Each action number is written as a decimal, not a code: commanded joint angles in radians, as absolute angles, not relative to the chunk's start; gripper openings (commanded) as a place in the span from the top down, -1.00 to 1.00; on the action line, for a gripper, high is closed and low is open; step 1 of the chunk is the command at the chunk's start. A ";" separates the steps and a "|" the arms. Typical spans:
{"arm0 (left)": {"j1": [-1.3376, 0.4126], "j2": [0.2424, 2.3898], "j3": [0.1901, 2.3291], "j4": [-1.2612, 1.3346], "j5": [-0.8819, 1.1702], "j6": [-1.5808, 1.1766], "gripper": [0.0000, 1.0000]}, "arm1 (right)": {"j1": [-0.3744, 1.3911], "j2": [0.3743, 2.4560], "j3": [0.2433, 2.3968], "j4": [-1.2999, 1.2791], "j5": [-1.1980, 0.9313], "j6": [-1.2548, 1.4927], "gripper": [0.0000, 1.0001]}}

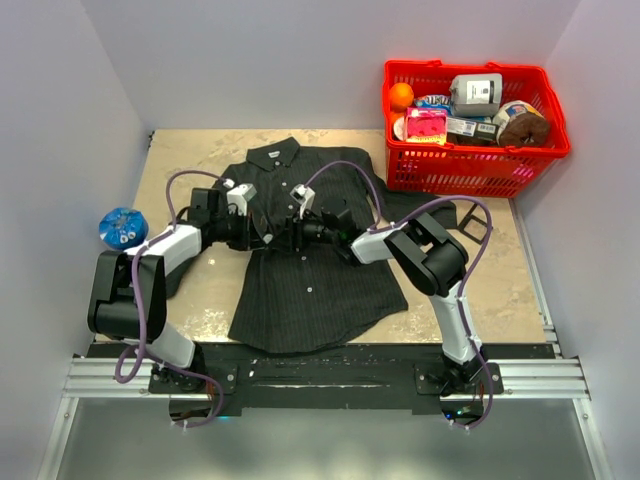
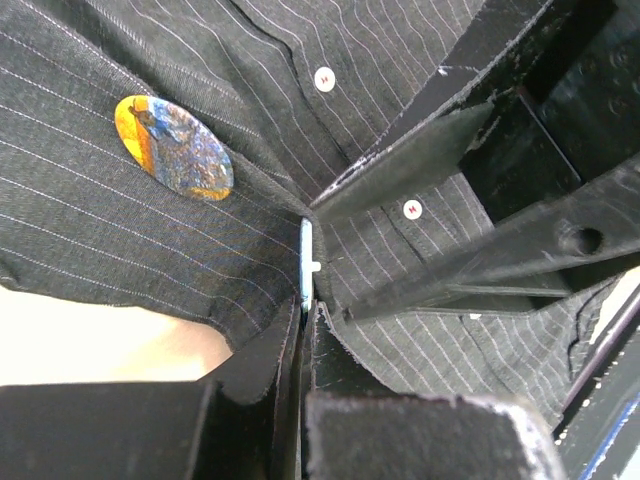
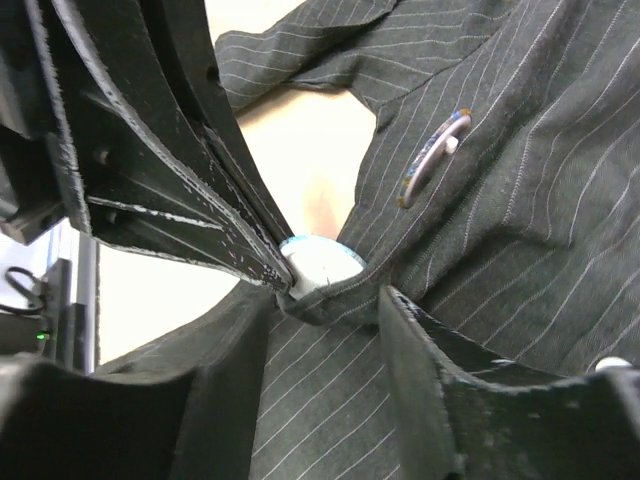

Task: Pin the brooch onto the clothing
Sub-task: Close the brooch on the flattened clothing.

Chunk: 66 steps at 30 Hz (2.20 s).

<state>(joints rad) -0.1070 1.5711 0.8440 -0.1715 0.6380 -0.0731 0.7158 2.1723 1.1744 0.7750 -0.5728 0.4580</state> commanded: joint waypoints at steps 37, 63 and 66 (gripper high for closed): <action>-0.114 1.686 0.301 1.138 0.703 -0.756 1.00 | 0.643 2.285 1.017 1.261 -0.649 0.879 -0.02; -0.114 1.694 0.272 1.132 0.722 -0.772 1.00 | 0.632 2.361 1.026 1.448 -0.667 1.002 0.07; -0.114 1.694 0.268 1.132 0.723 -0.772 1.00 | 0.632 2.367 1.034 1.460 -0.667 1.012 0.07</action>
<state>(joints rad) -0.1078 1.6848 0.2790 1.0775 0.6888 -0.7681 0.6380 2.3375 1.0065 1.3155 -0.6506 0.9924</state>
